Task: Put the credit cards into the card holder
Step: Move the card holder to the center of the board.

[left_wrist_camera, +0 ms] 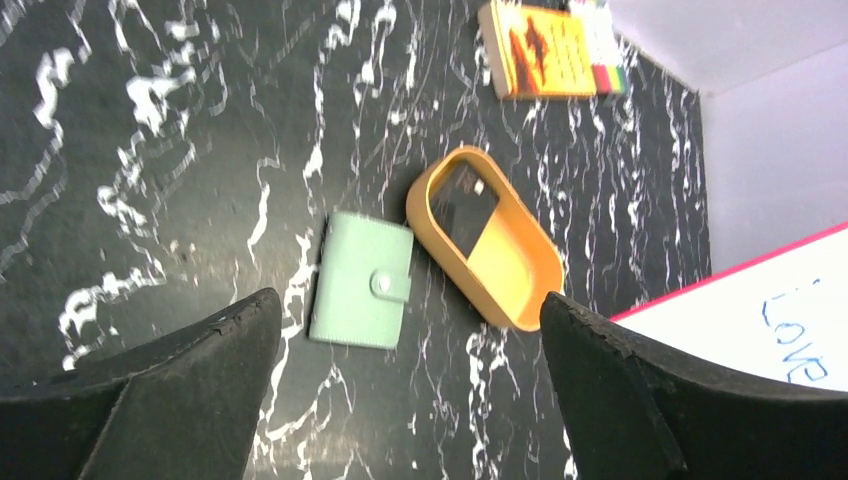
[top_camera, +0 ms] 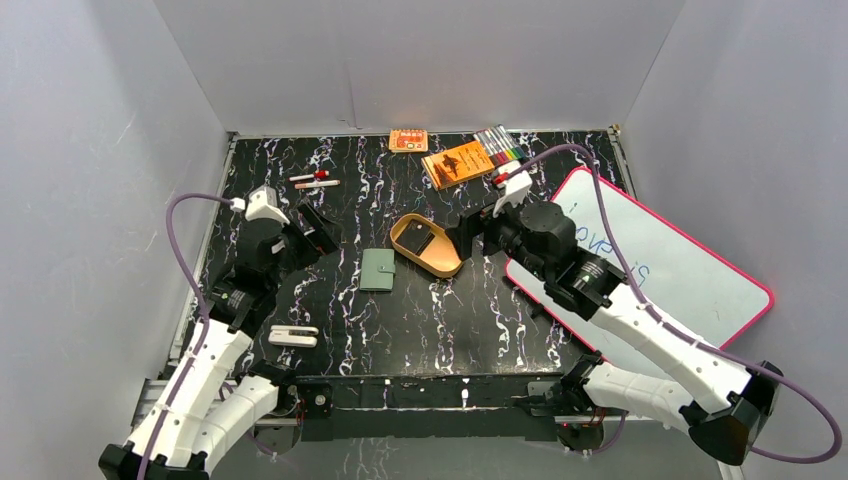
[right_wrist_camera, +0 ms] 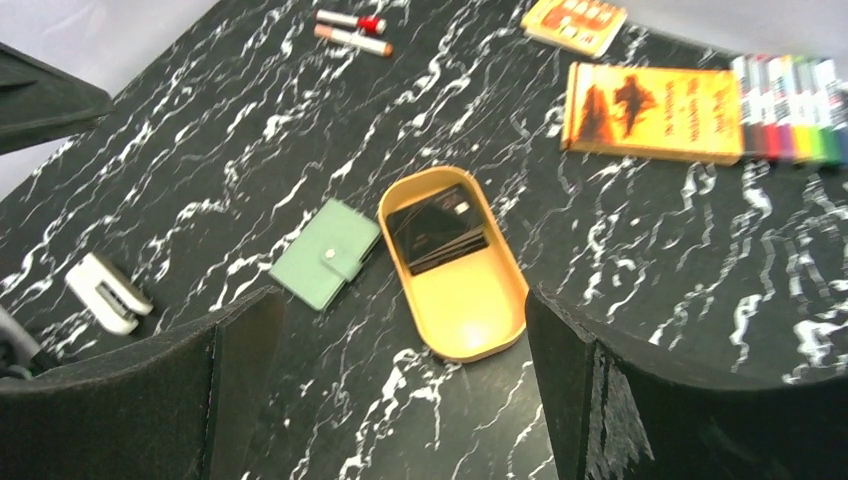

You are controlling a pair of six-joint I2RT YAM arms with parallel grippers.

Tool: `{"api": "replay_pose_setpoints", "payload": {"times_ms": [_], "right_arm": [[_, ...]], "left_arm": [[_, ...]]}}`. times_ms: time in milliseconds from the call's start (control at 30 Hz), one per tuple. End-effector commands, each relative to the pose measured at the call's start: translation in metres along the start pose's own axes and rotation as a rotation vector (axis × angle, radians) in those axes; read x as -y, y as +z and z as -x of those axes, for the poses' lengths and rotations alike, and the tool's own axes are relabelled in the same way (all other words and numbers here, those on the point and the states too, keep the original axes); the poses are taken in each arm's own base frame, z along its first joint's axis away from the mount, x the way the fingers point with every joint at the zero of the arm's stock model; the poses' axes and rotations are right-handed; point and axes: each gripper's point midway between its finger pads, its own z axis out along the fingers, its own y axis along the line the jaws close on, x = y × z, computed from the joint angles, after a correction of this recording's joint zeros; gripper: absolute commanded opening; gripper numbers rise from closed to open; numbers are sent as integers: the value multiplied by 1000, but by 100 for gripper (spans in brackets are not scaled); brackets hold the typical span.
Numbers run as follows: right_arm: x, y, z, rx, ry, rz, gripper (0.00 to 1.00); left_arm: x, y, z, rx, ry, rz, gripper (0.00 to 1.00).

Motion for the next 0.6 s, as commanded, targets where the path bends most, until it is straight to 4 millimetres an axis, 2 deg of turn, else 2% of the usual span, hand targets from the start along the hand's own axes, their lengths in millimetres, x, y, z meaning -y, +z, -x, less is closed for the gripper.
{"api": "replay_pose_setpoints", "payload": {"times_ms": [0, 233, 567], "right_arm": [[-18, 6, -16, -65, 73, 82, 98], [-14, 8, -49, -157, 98, 56, 94], [-24, 3, -99, -310, 136, 116, 89]], "left_arm": [[-8, -2, -52, -200, -77, 2, 98], [-13, -5, -98, -333, -153, -45, 98], [-24, 0, -137, -456, -197, -16, 89]]}}
